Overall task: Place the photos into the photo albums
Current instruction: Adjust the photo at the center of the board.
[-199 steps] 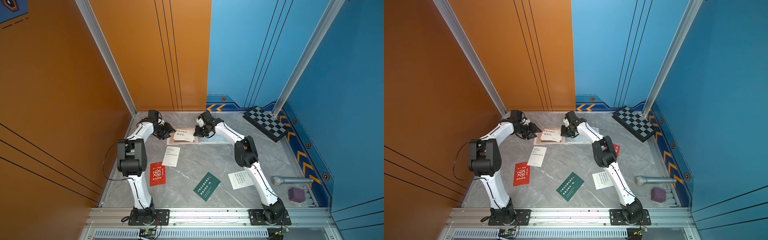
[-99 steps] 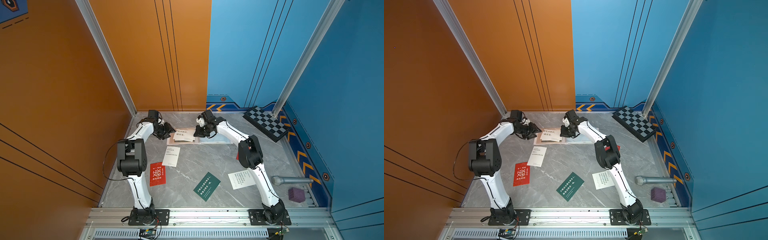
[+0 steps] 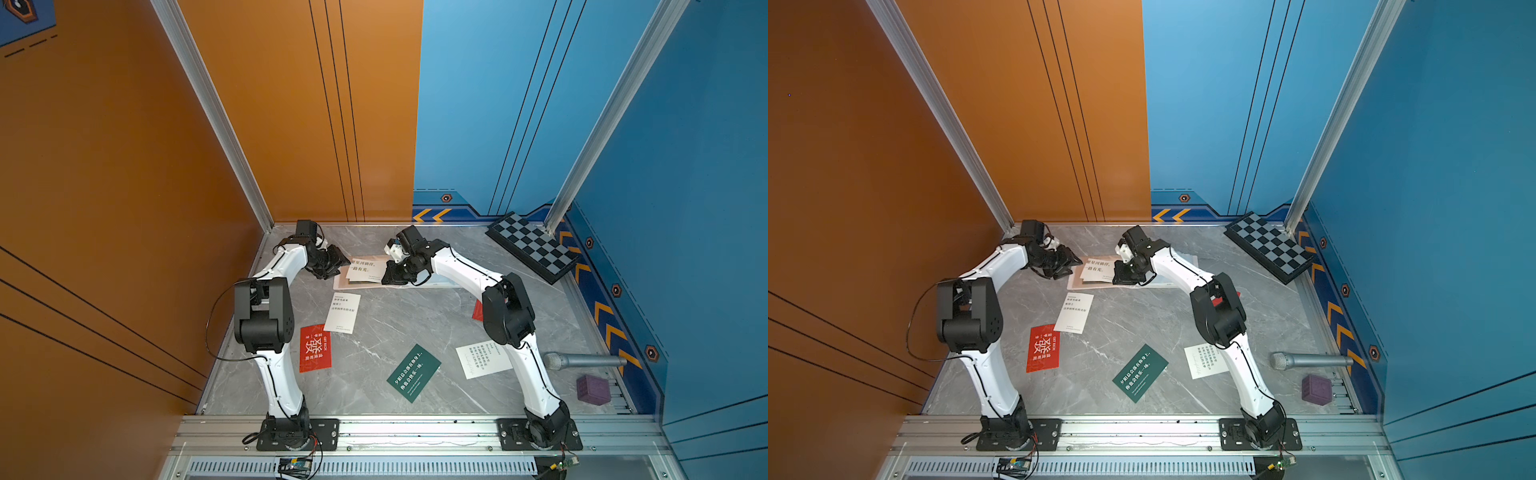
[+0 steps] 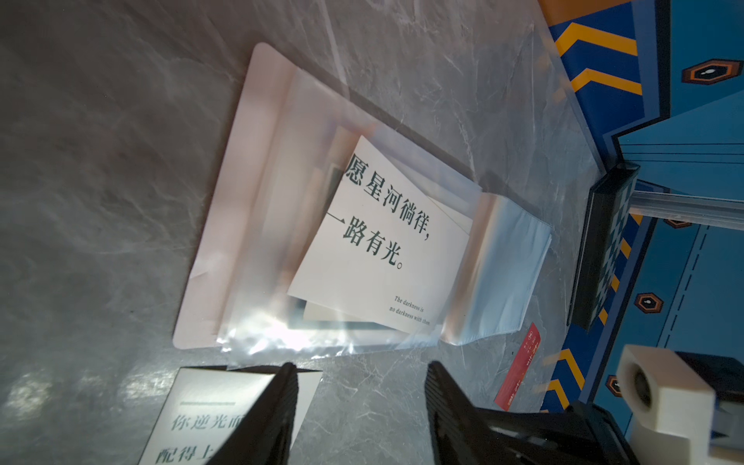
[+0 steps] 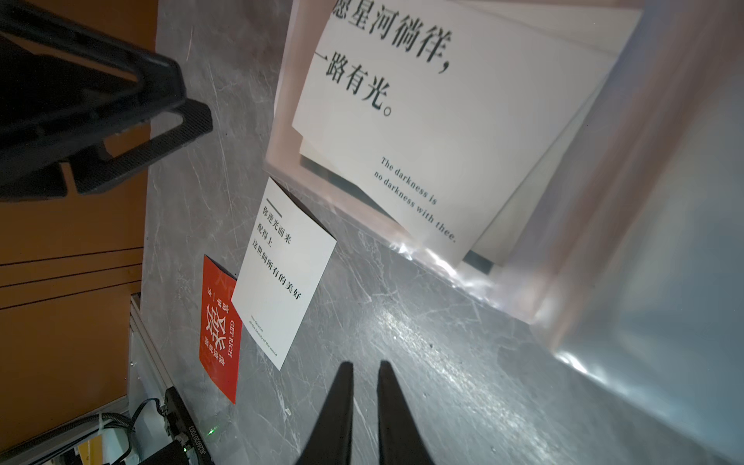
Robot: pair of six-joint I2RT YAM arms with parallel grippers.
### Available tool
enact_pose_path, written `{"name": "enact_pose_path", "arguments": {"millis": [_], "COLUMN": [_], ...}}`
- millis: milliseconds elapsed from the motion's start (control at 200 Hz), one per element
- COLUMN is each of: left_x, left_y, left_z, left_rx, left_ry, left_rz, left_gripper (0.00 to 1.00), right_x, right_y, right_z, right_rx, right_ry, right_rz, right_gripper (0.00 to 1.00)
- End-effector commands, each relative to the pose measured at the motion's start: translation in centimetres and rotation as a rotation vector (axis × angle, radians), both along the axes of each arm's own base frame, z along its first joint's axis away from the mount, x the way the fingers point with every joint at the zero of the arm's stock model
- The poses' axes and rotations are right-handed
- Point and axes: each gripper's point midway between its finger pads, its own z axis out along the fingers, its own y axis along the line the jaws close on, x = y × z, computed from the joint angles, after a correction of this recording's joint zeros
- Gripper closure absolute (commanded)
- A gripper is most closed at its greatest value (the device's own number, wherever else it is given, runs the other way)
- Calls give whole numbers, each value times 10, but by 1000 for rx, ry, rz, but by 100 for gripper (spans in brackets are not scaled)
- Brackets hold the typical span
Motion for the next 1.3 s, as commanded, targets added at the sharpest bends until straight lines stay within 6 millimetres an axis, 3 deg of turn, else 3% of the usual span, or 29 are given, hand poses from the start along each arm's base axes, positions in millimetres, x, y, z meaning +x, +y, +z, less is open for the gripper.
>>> {"name": "enact_pose_path", "arguments": {"millis": [0,340,581,726,746,821,991,1081,1296], "left_x": [1,-3,-17,-48,-54,-75,-122,-154,-197], "left_y": [4,6,-6,-5,-6,-4,15,22,27], "left_z": [19,23,27,16,13,6,5,-5,-21], "left_rx": [34,81,101,193,189,187,258,281,274], "left_ry": [-41,-53,-40,-18,-11,10,2,21,44], "left_rz": [-9,0,20,37,36,43,91,119,158], "left_gripper": [46,46,46,46,46,46,45,45,45], "right_x": [-11,-33,-39,-36,-47,-45,-39,-34,-27], "right_y": [6,20,22,25,36,41,52,59,81], "right_z": [18,4,-8,-15,-15,-17,-24,-24,-31], "right_rx": [45,28,24,20,21,24,38,45,67], "right_ry": [-16,-3,6,8,7,4,20,12,8], "right_rz": [34,71,65,68,97,101,99,97,98], "right_gripper": [84,84,83,82,82,81,80,79,74]}}
